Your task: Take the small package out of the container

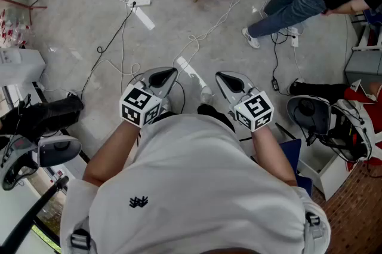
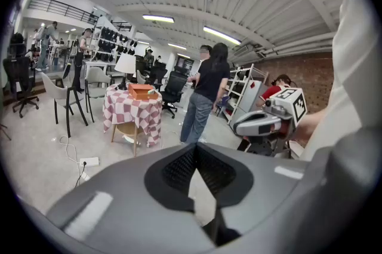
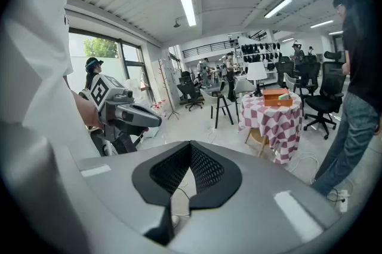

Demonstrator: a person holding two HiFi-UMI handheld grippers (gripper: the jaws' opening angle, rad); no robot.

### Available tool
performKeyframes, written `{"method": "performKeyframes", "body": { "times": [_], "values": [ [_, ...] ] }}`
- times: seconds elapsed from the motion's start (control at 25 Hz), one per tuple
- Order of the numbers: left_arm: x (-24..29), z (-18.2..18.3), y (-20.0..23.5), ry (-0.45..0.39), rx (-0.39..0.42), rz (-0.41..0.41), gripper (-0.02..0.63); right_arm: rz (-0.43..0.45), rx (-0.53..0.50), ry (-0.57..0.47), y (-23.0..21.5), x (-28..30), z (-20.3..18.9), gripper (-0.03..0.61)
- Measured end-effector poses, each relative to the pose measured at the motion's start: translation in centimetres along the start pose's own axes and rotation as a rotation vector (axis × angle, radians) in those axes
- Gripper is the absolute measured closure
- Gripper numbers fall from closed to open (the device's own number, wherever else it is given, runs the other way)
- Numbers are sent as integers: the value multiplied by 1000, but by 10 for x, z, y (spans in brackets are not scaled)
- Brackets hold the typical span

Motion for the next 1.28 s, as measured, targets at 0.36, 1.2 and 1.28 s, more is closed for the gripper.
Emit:
{"method": "performKeyframes", "body": {
  "times": [0.36,1.2,1.28],
  "values": [
    [90,57,-52,-63,13,49,558,74,-24,26,-105,-37,-13,578],
    [113,165,172,-75,90,-70,555,-62,-53,34,-188,163,120,575],
    [107,175,201,-60,122,-90,555,-89,-57,27,-194,190,138,574]
  ]
}}
Point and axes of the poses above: the fingertips, and each gripper's own axes: x forward along the fingers, y to its left, z out of its top, the point moved 6 cm from there along -x, backward along the fingers, and after that the axes turned 7 degrees about -z, right-handed, at the moved point
